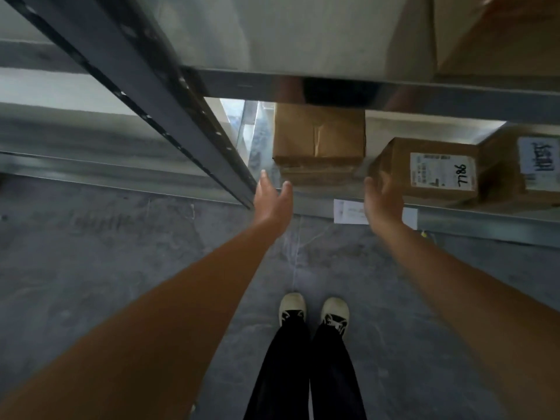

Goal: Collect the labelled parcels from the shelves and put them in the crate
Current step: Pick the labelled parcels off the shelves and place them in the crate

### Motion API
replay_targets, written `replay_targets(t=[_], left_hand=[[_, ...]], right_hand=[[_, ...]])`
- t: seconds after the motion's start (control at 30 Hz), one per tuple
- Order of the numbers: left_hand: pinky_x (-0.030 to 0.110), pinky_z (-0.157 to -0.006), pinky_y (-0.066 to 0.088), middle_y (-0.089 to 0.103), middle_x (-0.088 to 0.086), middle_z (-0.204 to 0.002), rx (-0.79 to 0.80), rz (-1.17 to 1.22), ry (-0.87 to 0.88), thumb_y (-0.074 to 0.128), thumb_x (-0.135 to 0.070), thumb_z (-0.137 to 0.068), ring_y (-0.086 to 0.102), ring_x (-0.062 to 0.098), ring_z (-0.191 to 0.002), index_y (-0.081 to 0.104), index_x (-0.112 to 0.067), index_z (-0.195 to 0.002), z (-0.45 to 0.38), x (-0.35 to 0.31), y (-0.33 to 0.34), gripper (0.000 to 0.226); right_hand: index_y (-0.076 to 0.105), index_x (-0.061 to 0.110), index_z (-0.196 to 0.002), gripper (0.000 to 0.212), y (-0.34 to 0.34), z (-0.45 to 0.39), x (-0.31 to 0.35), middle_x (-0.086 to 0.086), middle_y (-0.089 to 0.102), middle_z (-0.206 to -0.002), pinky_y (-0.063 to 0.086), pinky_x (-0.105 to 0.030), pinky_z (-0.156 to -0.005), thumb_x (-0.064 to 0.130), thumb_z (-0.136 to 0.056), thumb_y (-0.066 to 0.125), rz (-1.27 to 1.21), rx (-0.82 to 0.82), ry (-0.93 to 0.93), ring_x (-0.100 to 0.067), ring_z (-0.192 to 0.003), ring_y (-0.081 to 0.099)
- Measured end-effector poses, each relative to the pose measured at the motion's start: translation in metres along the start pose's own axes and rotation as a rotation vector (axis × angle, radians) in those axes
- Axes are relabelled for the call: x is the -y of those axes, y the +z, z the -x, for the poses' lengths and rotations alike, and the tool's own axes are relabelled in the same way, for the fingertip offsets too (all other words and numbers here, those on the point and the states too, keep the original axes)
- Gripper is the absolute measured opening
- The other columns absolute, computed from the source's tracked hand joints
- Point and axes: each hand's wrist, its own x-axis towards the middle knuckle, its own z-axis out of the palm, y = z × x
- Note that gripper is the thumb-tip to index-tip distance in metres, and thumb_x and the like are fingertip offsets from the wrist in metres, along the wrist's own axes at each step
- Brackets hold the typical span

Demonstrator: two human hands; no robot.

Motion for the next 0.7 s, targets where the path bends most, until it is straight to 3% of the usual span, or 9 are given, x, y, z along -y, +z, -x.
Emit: replay_targets(t=[0.13, 0.27, 0.4, 0.47, 0.53, 0.63, 0.7], left_hand=[[0.041, -0.12, 0.017, 0.009, 0.006, -0.161, -0.008, 0.121, -0.054, 0.045, -0.03, -0.098, 0.012, 0.024, -0.147, 0.008, -0.014, -0.154, -0.035, -0.002, 0.015, 0.069], [0.039, -0.113, 0.029, 0.019, 0.008, -0.158, 0.045, 0.293, -0.133, 0.044, -0.014, -0.093, 0.027, 0.028, -0.141, 0.007, -0.018, -0.154, -0.057, -0.011, 0.018, 0.071], [0.024, -0.084, 0.041, 0.048, 0.007, -0.135, 0.092, 0.364, -0.151, 0.042, -0.001, -0.09, 0.051, 0.017, -0.109, 0.026, -0.014, -0.148, -0.053, -0.016, 0.017, 0.061], [0.018, -0.067, 0.039, 0.052, 0.007, -0.128, 0.042, 0.432, -0.123, 0.041, 0.001, -0.09, 0.052, 0.011, -0.095, 0.033, -0.014, -0.141, -0.047, -0.018, 0.012, 0.055], [0.018, -0.064, 0.036, 0.054, 0.006, -0.123, -0.021, 0.51, -0.065, 0.041, -0.004, -0.093, 0.051, 0.008, -0.094, 0.036, -0.016, -0.135, -0.037, -0.022, 0.004, 0.044], [0.018, -0.068, 0.041, 0.055, -0.002, -0.112, -0.046, 0.569, 0.037, 0.039, -0.016, -0.099, 0.053, 0.005, -0.096, 0.04, -0.021, -0.132, -0.019, -0.032, -0.006, 0.034], [0.014, -0.068, 0.041, 0.056, -0.005, -0.116, -0.045, 0.545, 0.066, 0.035, -0.021, -0.101, 0.054, 0.002, -0.099, 0.042, -0.025, -0.133, -0.01, -0.036, -0.011, 0.033]], right_hand=[[0.027, 0.015, -0.153, 0.058, 0.018, -0.027, 0.0, -0.006, 0.029, -0.158, 0.026, -0.039, -0.113, 0.036, -0.101, 0.044, -0.118, 0.052, 0.006, -0.025, -0.144, 0.028], [0.02, 0.017, -0.154, 0.064, 0.026, -0.045, 0.004, -0.005, 0.024, -0.16, 0.026, -0.044, -0.114, 0.043, -0.1, 0.041, -0.175, 0.119, 0.05, -0.027, -0.145, 0.026], [0.03, 0.015, -0.151, 0.06, 0.018, -0.052, 0.005, -0.007, 0.036, -0.153, 0.032, -0.041, -0.105, 0.048, -0.101, 0.035, -0.207, 0.241, 0.102, -0.027, -0.138, 0.036], [0.035, 0.015, -0.146, 0.056, 0.009, -0.05, 0.006, -0.005, 0.044, -0.144, 0.034, -0.034, -0.095, 0.048, -0.101, 0.037, -0.244, 0.235, 0.058, -0.021, -0.126, 0.044], [0.044, 0.019, -0.137, 0.049, -0.003, -0.044, 0.006, 0.0, 0.052, -0.134, 0.037, -0.029, -0.089, 0.049, -0.099, 0.043, -0.309, 0.198, -0.012, -0.012, -0.109, 0.049], [0.056, 0.032, -0.118, 0.046, -0.018, -0.034, 0.006, 0.001, 0.063, -0.122, 0.048, -0.044, -0.099, 0.063, -0.085, 0.052, -0.457, 0.192, -0.028, -0.017, -0.11, 0.06], [0.06, 0.03, -0.116, 0.054, -0.026, -0.028, 0.003, -0.002, 0.066, -0.119, 0.049, -0.052, -0.099, 0.069, -0.08, 0.052, -0.515, 0.217, -0.001, -0.024, -0.111, 0.063]])
